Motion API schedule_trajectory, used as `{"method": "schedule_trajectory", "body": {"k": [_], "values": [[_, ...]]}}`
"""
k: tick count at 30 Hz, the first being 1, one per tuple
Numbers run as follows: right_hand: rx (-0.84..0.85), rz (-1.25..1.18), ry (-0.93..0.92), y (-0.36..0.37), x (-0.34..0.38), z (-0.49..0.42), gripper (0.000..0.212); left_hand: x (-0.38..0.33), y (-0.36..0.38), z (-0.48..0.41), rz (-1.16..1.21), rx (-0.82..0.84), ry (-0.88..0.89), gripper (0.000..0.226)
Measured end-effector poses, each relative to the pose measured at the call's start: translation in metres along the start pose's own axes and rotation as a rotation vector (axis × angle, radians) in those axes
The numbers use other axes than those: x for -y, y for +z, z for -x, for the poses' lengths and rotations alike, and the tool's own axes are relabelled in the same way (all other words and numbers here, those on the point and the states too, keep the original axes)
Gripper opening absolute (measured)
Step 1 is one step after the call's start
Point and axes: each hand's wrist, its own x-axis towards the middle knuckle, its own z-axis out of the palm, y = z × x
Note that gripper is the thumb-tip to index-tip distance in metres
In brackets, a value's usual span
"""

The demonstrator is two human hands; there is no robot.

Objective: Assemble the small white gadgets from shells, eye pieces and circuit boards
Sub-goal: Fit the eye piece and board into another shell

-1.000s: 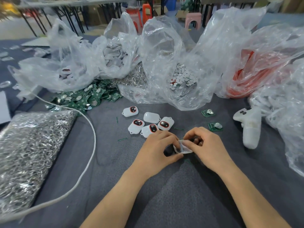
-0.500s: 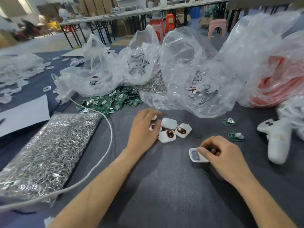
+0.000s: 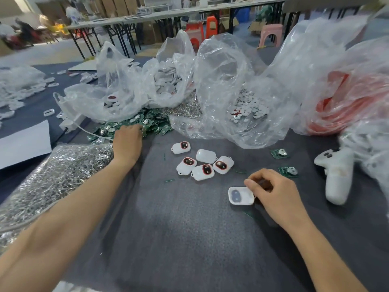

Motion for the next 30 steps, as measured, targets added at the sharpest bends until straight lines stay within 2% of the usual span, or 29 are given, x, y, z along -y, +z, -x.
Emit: {"method": "schedule_trajectory", "body": {"k": [2,4,7,9,10,12,16,23,26,30], "values": [[-0.055,-0.032,-0.002,0.001,0.000,0.000,0.014,-0.023,-0.020,0.006,0.344,-0.064,-0.123,0.020],[-0.106,-0.093,-0.001,0.001,0.001,0.000,0.016,-0.060,-0.043,0.023,0.822,-0.029,-0.254,0.013],[-0.124,-0.240,0.006,-0.001,0.004,0.001,0.018,-0.127,-0.062,0.071,1.385,0.255,-0.317,0.017],[-0.104,-0.357,0.023,-0.002,0.007,0.003,0.018,-0.164,-0.064,0.099,1.596,0.476,-0.325,0.020],[-0.092,-0.408,0.029,-0.002,0.009,0.003,0.017,-0.177,-0.063,0.109,1.649,0.535,-0.326,0.020],[-0.070,-0.477,0.028,-0.003,0.010,0.003,0.016,-0.193,-0.059,0.119,1.688,0.578,-0.348,0.017],[-0.052,-0.583,0.024,-0.004,0.011,0.001,0.016,-0.193,-0.053,0.125,1.706,0.554,-0.373,0.017],[-0.052,-0.547,0.034,0.000,0.010,0.000,0.018,-0.187,-0.051,0.127,1.699,0.578,-0.273,0.019],[-0.063,-0.496,0.034,0.000,0.006,0.000,0.018,-0.188,-0.049,0.128,1.562,0.513,-0.155,0.024],[-0.075,-0.339,0.006,0.002,0.002,-0.001,0.028,-0.185,-0.046,0.128,1.259,0.339,0.001,0.038]]}}
